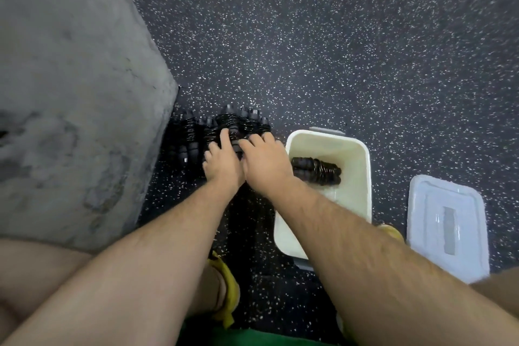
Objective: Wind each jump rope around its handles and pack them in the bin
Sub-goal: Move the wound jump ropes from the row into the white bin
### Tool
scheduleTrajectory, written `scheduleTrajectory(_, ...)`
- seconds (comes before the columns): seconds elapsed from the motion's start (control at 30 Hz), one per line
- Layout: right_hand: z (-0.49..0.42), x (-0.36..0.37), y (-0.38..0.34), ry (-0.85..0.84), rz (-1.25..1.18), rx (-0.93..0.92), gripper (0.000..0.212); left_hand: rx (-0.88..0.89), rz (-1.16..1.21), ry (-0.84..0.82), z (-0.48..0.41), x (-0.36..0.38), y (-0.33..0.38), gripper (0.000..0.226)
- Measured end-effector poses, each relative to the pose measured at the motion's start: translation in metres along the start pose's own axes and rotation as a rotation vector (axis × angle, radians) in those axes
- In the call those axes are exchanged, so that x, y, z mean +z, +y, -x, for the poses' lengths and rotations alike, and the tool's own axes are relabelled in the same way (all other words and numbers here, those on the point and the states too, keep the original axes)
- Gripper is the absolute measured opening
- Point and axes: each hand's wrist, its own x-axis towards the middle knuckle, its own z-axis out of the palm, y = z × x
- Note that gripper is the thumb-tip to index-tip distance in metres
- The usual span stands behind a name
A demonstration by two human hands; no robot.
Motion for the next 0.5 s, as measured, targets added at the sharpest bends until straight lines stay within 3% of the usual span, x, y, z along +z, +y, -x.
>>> scheduleTrajectory(0.13,-0.001,0.0,0.005,-0.001,-0.002,0.023,0.034,-0.047,0.186,0.055,-0.005,0.007,0.006,0.071)
scheduleTrajectory(0.23,0.002,-0.008,0.014,0.021,0.015,-0.016,0.036,-0.008,0.192,0.12,0.001,0.003,0.005,0.071)
scheduleTrajectory(0.37,0.012,-0.019,0.021,0.106,0.034,-0.089,0.052,0.168,0.156,0.239,0.016,-0.011,-0.003,0.066)
scheduleTrajectory(0.5,0.03,-0.036,0.031,0.098,0.068,-0.174,0.071,0.514,0.197,0.23,0.038,-0.023,-0.006,0.06)
